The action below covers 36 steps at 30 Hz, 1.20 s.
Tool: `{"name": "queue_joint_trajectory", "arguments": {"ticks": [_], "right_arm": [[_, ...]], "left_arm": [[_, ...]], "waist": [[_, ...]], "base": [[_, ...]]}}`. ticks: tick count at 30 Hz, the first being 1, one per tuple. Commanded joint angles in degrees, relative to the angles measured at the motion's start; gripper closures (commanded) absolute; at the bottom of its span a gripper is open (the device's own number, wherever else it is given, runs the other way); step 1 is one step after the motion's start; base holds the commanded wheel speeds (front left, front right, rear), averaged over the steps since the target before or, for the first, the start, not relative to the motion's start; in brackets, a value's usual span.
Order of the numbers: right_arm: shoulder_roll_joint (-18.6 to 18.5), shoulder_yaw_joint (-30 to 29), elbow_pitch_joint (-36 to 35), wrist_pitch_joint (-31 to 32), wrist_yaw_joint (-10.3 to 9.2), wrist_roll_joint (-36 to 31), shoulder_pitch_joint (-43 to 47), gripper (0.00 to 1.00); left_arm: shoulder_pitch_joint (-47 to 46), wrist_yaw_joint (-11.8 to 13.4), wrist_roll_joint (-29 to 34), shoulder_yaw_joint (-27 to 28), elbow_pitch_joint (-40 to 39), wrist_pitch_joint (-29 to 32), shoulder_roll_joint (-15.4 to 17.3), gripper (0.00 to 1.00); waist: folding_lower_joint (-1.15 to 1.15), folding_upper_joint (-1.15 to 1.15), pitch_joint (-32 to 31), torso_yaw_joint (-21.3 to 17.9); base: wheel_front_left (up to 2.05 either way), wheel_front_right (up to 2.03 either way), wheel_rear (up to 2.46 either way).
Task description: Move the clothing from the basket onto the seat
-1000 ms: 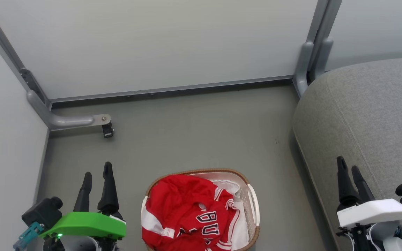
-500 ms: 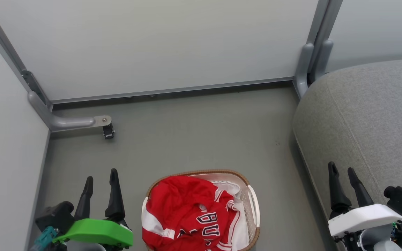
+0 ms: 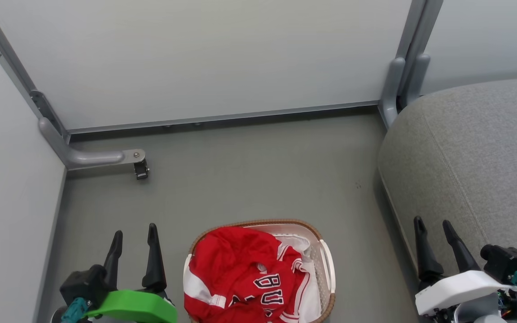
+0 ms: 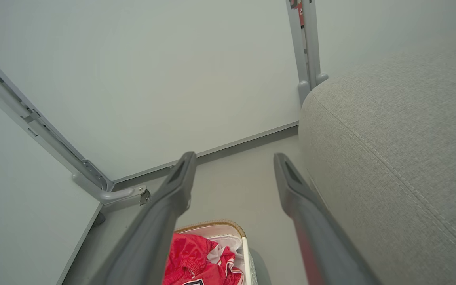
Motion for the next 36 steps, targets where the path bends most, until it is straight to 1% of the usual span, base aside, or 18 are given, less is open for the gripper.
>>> {"name": "queue_joint_trajectory", "arguments": {"ticks": [1, 36], "right_arm": [[-0.34, 0.05, -0.15, -0.55, 0.02, -1.52, 0.36, 0.00], [-0.51, 1.32, 0.78, -4.43, 0.01, -17.09, 1.64, 0.00]], "left_arm": [[0.55, 0.34, 1.64, -0.28, -0.13, -0.49, 0.42, 0.00], [1.59, 1.19, 14.81, -3.50, 4.18, -4.33, 0.52, 0.00]], "waist": [[0.00, 0.00, -0.01, 0.05], [0.00, 0.00, -0.37, 0.67]], "base": [[0.00, 0.00, 0.00], [0.00, 0.00, 0.00]]}}
